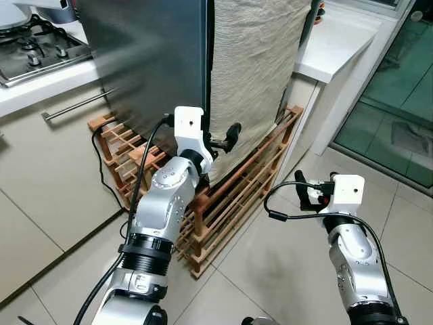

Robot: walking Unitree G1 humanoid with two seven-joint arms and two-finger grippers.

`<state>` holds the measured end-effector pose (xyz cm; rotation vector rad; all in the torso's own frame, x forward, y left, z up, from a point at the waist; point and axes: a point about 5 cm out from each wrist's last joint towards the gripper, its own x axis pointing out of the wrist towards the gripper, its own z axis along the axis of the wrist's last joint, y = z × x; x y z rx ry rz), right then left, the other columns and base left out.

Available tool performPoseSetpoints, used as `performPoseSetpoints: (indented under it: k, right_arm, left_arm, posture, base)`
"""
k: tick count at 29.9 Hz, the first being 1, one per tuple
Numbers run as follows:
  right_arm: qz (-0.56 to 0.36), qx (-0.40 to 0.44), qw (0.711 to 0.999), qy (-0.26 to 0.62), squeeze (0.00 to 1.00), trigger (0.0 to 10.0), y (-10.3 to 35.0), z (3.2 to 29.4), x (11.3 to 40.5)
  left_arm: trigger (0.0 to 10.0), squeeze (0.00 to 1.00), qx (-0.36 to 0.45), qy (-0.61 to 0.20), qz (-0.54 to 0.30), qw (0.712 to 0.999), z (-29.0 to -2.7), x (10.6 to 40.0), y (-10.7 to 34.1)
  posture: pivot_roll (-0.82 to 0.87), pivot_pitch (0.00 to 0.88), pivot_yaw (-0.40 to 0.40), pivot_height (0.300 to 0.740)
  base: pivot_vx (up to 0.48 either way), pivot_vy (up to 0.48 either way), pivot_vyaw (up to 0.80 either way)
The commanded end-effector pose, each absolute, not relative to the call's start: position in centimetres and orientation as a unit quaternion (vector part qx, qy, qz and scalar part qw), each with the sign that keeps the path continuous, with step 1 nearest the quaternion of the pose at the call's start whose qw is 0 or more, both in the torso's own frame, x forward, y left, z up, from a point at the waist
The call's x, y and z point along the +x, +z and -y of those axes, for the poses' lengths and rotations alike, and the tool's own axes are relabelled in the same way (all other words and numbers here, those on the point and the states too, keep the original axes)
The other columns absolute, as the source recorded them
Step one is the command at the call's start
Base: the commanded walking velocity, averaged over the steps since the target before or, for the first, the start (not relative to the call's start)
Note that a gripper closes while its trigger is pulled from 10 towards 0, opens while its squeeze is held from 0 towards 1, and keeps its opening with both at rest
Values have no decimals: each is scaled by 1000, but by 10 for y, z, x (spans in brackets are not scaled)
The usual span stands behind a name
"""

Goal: Restocking fridge

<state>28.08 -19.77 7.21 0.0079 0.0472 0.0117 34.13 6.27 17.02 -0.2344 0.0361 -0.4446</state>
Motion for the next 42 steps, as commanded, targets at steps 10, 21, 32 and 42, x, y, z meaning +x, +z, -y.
performPoseSetpoints:
  k: [10,21,32,42]
  right_arm:
    - [-22,7,1000,4,0,10000,74,199,281]
    - [-20,11,1000,12,0,10000,75,197,281]
    - [-98,36,991,81,0,10000,50,185,274]
    - [-154,42,981,106,0,10000,30,181,265]
  left_arm:
    - [10000,0,-121,-241,-3,963,-50,354,179]
    - [10000,0,-92,-239,-22,966,-48,367,157]
    - [10000,0,-165,-385,-10,908,6,356,173]
    - [10000,0,-214,-491,5,844,31,341,191]
  posture:
    - [-101,0,-13,735]
    - [-107,0,-17,735]
    - [-116,0,-18,735]
    - [-114,0,-20,735]
  base:
    - [0,0,0]
    - [0,0,0]
    - [0,0,0]
    - [0,0,0]
